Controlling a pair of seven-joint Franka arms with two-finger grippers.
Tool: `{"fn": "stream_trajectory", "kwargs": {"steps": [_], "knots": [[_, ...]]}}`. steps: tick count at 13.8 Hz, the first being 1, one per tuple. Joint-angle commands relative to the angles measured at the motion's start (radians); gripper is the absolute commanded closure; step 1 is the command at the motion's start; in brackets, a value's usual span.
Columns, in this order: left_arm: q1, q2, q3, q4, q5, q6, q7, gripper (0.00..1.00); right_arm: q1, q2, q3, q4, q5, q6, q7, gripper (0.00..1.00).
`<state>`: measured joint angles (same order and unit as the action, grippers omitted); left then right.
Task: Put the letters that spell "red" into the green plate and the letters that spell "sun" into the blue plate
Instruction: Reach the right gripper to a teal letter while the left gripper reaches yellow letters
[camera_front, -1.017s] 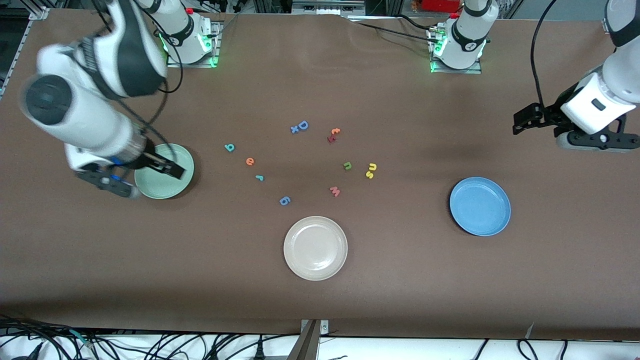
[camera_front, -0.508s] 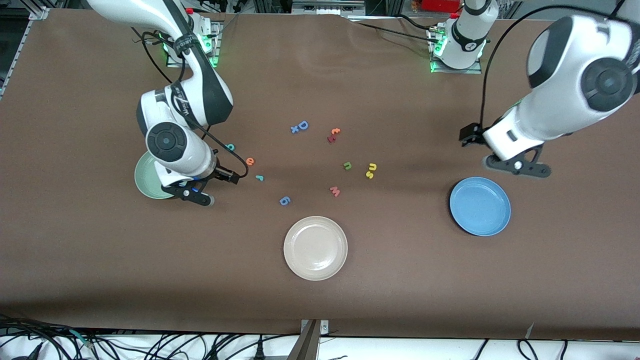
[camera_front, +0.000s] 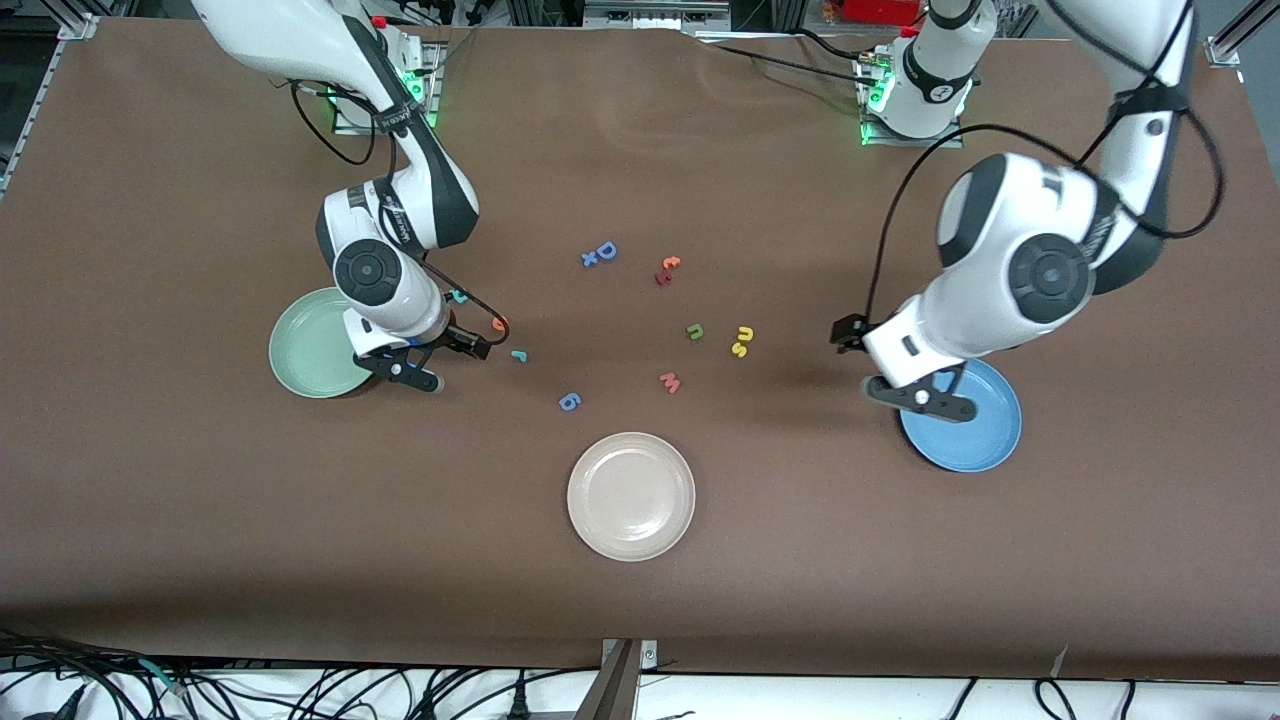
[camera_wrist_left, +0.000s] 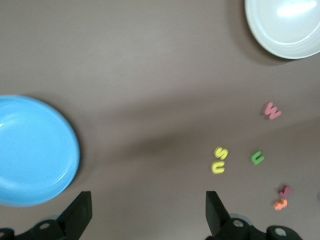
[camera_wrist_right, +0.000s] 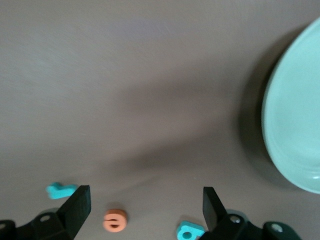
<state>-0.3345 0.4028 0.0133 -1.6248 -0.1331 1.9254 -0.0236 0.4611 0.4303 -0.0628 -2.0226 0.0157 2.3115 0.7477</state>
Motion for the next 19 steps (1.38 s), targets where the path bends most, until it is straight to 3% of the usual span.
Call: {"fn": "stream_trajectory", "kwargs": {"steps": [1,5,8,15,19], "knots": [[-0.063,0.082,0.004,0.026,-0.019,0.085,-0.006,0.00,0.004,-0.045,0.027,-0.093,0.010,0.014,0.067,0.01],[-0.106,0.134,0.002,0.017,0.024,0.124,-0.006,0.00,0.004,-0.053,0.044,-0.168,0.009,0.040,0.079,0.01],[-0.141,0.148,0.000,0.013,0.066,0.130,-0.067,0.00,0.004,-0.077,0.046,-0.234,0.009,0.132,0.072,0.01],[-0.208,0.148,0.002,-0.156,0.067,0.377,-0.116,0.00,0.002,-0.105,0.046,-0.275,0.009,0.143,0.079,0.03],[-0.227,0.157,0.002,-0.225,0.070,0.495,-0.137,0.00,0.002,-0.117,0.046,-0.330,0.010,0.230,0.081,0.04]]}}
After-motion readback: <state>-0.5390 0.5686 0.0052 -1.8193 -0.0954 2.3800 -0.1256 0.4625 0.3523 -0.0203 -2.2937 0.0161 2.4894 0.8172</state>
